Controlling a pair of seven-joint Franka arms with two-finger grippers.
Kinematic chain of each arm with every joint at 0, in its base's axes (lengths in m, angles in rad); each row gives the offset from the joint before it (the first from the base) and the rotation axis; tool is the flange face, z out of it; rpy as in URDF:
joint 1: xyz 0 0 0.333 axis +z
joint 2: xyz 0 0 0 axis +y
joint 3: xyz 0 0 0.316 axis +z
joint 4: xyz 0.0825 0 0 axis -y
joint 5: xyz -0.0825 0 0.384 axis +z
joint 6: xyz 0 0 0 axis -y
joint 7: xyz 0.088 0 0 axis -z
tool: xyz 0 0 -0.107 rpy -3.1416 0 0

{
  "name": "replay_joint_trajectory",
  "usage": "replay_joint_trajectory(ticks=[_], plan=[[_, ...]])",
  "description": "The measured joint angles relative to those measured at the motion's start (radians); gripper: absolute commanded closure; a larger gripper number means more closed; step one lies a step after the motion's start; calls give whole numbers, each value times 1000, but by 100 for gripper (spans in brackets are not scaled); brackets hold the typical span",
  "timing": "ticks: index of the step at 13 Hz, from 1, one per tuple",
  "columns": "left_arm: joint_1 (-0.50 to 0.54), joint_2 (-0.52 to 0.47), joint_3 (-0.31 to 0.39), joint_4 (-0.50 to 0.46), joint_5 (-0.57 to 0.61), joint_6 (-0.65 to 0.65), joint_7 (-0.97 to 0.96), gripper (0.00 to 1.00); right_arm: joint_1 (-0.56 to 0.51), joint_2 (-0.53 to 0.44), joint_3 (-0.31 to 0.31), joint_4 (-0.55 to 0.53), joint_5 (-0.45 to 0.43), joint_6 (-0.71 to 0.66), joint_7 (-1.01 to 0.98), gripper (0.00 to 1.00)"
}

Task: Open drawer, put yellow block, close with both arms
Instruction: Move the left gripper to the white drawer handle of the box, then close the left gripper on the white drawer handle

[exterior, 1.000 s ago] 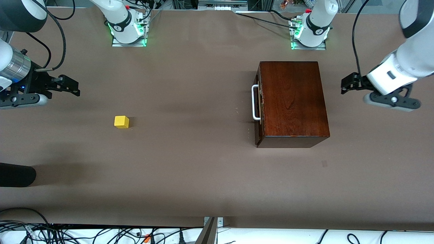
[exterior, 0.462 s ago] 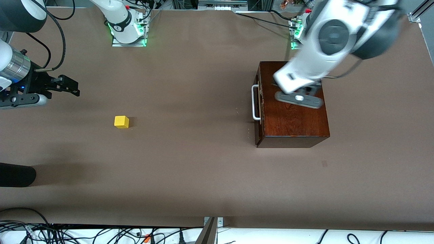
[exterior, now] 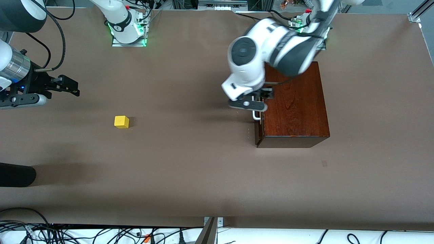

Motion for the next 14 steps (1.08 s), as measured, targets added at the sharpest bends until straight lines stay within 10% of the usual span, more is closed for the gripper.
replay_joint_trajectory(ticks=[14], plan=[[-79,174,21,2,171,43,-167,0,0,0,0,0,0,0,0,0]])
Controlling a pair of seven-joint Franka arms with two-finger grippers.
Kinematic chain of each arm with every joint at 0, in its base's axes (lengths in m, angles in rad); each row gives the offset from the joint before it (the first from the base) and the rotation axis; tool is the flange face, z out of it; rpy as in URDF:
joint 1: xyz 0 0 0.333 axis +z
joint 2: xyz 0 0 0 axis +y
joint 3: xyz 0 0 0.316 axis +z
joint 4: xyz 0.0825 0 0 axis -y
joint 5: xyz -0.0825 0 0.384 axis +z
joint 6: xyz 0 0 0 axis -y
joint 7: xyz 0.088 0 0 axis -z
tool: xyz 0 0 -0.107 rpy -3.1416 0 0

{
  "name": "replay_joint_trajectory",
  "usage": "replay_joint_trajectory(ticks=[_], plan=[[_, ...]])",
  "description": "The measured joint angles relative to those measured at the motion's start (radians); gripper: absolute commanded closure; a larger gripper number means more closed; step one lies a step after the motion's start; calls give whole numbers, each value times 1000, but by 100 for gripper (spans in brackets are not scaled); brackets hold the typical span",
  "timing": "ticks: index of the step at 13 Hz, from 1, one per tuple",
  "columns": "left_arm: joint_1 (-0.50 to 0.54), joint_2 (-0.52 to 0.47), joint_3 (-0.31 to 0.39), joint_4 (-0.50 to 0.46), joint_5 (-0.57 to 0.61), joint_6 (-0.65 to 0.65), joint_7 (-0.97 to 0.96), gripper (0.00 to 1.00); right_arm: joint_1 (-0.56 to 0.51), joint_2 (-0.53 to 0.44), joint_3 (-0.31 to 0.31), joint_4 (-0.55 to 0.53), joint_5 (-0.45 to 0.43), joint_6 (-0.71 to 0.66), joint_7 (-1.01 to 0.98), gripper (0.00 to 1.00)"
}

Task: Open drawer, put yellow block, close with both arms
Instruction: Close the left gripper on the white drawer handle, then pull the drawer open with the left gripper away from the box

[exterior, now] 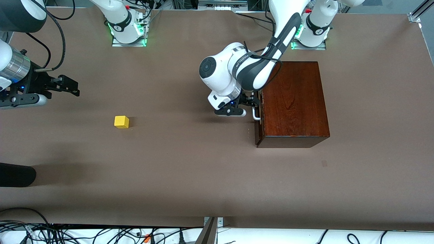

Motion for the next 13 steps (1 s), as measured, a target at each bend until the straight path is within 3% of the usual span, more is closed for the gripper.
replay_joint_trajectory(ticks=[6,13], plan=[[-3,29,-1,0,-2,22,-72,0,0,0,0,0,0,0,0,0],[22,23,18,23,-167,66,-76,0,0,0,0,0,0,0,0,0]])
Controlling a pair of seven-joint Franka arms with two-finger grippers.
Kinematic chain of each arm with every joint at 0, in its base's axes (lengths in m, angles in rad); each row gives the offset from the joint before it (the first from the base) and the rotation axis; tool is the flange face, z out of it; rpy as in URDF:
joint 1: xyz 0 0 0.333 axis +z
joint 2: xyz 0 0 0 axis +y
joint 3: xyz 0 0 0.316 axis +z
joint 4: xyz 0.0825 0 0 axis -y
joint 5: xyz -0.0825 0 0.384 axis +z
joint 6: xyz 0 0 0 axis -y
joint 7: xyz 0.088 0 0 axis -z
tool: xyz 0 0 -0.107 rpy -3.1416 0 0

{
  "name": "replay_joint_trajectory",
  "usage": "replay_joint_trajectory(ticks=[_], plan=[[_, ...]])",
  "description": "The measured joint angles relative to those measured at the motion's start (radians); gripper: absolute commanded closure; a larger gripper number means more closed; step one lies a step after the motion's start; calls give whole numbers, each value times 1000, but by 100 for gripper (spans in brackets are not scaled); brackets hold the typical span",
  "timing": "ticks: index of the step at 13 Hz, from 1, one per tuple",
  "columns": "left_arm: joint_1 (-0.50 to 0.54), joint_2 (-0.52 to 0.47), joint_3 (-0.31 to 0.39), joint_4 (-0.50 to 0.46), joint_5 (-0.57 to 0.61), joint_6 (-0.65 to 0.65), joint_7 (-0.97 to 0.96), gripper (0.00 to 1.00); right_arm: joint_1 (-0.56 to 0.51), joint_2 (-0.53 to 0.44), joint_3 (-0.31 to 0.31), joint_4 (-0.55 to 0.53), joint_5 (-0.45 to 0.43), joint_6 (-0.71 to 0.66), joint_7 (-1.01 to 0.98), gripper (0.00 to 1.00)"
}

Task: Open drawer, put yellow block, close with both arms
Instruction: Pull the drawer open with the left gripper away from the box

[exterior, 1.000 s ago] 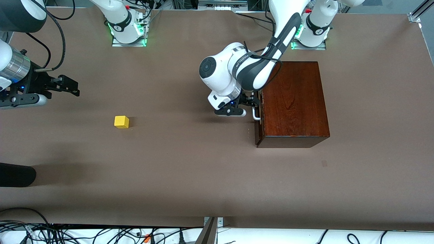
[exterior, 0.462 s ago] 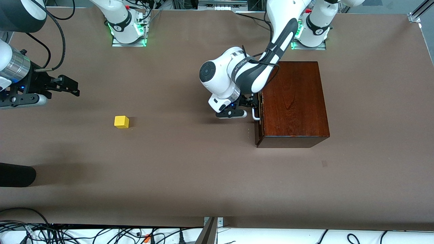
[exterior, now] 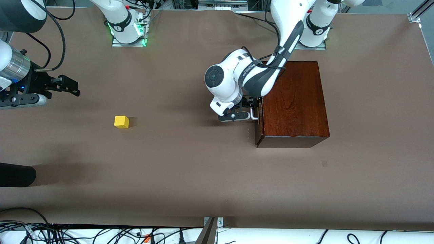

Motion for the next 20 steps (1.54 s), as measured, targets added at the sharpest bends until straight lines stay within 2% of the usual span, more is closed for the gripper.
replay_joint_trajectory(ticks=[10,20], plan=[[-18,-6,-8,13,-79,127,-1,0,0,0,0,0,0,0,0,0],[-44,12,-9,55,-79,139,-17,0,0,0,0,0,0,0,0,0]])
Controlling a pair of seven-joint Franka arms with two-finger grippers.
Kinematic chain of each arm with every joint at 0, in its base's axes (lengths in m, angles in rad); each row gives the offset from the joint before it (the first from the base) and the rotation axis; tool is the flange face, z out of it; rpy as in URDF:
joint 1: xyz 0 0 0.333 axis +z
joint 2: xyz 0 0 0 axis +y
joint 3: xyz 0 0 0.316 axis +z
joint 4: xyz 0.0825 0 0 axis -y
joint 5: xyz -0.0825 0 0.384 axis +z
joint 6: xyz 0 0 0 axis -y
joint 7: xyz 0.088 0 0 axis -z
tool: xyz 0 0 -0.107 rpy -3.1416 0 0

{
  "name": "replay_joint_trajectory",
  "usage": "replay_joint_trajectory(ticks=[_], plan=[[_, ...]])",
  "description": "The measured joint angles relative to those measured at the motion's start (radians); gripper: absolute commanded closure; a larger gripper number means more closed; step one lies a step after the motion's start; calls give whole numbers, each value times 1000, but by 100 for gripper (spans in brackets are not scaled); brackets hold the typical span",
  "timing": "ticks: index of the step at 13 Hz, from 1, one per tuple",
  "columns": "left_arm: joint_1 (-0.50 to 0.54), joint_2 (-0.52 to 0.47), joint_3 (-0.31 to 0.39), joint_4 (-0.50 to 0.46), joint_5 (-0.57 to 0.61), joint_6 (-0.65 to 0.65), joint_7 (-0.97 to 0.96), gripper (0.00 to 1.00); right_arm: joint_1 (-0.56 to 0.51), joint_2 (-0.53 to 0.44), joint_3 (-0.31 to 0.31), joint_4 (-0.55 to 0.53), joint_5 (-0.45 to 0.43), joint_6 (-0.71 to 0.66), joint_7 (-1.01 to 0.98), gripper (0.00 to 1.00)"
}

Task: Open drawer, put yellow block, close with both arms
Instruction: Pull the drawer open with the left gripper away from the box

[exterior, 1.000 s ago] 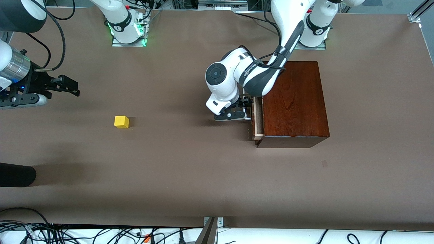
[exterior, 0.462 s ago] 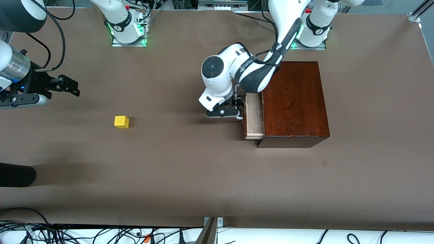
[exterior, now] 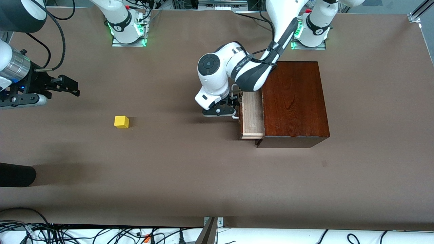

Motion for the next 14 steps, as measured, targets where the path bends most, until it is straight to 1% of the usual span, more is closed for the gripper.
replay_joint_trajectory(ticks=[5,14], plan=[[-1,2,0,7,0,-12,11,0,0,0,0,0,0,0,0,0],[-2,18,-15,104,0,-117,22,0,0,0,0,0,0,0,0,0]])
